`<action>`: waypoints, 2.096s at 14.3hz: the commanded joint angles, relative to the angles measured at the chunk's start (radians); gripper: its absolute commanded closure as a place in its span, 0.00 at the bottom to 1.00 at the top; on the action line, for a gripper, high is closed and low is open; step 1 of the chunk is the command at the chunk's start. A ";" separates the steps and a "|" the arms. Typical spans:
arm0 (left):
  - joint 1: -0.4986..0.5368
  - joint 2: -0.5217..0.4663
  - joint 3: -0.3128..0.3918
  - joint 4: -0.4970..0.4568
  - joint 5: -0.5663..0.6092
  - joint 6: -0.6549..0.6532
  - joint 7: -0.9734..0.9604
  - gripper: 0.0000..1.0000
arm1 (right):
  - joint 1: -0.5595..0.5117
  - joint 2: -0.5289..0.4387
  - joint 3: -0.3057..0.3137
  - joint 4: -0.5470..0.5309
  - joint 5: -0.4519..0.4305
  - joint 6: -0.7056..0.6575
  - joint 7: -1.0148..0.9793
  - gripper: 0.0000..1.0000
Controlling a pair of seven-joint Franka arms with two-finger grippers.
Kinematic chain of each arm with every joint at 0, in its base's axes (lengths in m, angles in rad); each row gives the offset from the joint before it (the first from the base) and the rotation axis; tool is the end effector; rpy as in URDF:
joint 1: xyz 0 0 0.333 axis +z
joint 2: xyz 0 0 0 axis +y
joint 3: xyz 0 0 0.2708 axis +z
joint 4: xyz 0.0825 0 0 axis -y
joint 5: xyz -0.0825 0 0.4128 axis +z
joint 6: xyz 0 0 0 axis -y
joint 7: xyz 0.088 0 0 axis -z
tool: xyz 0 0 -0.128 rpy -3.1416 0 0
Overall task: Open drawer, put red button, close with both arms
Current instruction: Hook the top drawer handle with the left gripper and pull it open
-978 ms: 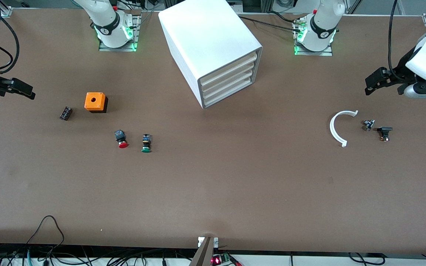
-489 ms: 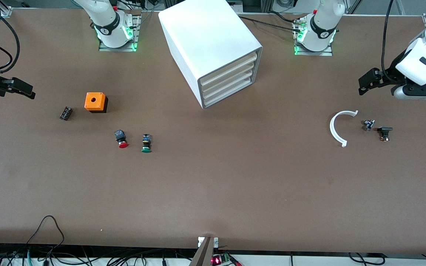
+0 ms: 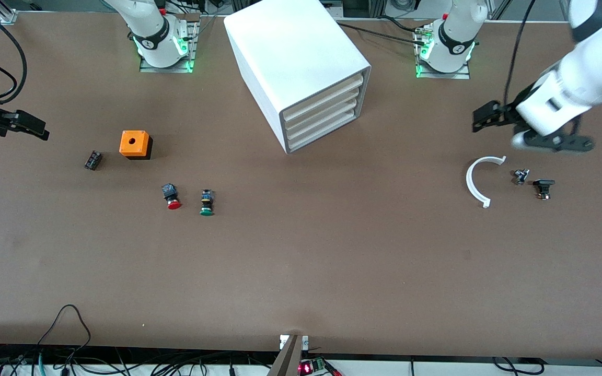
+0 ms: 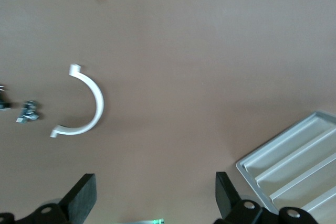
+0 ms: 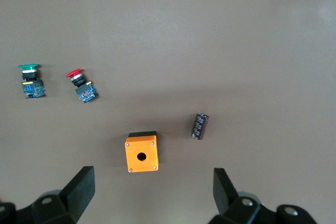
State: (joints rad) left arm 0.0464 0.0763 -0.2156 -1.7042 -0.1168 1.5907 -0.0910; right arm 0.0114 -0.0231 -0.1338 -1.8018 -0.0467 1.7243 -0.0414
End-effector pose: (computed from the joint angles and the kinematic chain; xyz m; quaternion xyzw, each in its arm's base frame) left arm 0.5756 -0.1109 0.4513 0.9929 -0.0327 -0.1015 0.0534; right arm 0.5731 -0.0762 0.4685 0.9987 -0.0362 -0.0289 0.0191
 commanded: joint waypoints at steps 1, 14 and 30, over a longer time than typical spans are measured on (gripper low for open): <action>0.006 0.123 -0.010 0.029 -0.123 -0.009 0.078 0.00 | -0.001 -0.015 -0.004 -0.011 0.021 0.000 -0.006 0.00; -0.108 0.342 -0.185 -0.386 -0.762 0.255 0.220 0.00 | -0.001 -0.018 0.005 -0.011 0.019 -0.006 0.000 0.00; -0.045 0.316 -0.234 -0.427 -0.669 0.414 0.264 1.00 | 0.001 -0.014 0.003 -0.007 0.018 -0.011 -0.002 0.00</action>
State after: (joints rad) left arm -0.0364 0.4099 -0.5078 -2.1334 -0.8599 1.9712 0.1547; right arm 0.0121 -0.0233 -0.1303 -1.8026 -0.0462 1.7219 -0.0420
